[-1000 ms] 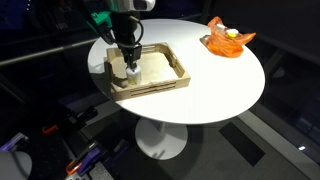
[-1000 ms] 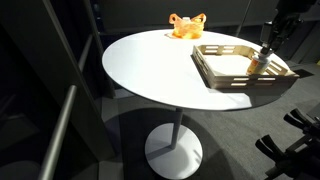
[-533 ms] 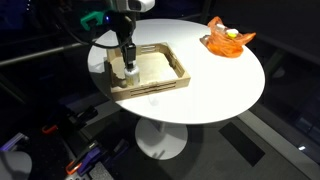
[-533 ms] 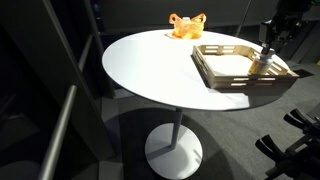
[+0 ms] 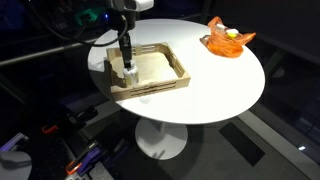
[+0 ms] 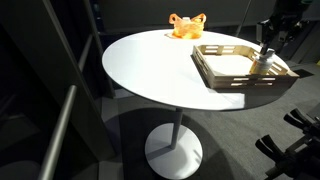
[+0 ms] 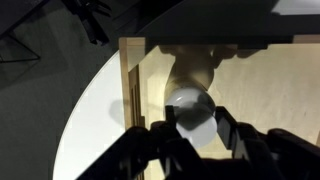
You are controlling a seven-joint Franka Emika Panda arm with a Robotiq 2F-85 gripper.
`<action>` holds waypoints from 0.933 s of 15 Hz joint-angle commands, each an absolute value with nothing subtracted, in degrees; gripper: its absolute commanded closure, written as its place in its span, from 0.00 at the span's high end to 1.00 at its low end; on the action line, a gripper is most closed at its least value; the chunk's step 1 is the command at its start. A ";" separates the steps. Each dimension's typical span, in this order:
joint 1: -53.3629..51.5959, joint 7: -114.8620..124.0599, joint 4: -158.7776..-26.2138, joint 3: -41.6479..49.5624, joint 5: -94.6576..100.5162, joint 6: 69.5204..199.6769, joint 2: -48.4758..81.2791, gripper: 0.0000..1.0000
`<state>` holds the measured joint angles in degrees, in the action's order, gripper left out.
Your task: Pick up the white lid and twist it onto the white medicine bottle in the wooden tray
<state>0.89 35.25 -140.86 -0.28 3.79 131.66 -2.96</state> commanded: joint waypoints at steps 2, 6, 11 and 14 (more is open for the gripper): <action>0.63 37.51 -139.58 -0.74 3.08 129.79 -1.31 0.71; 0.41 35.87 -139.61 -0.55 1.95 129.79 -0.67 0.99; 0.55 31.06 -139.80 -0.24 -0.63 130.81 -1.52 1.00; 0.64 26.15 -139.75 -0.14 -0.91 131.50 -2.23 1.00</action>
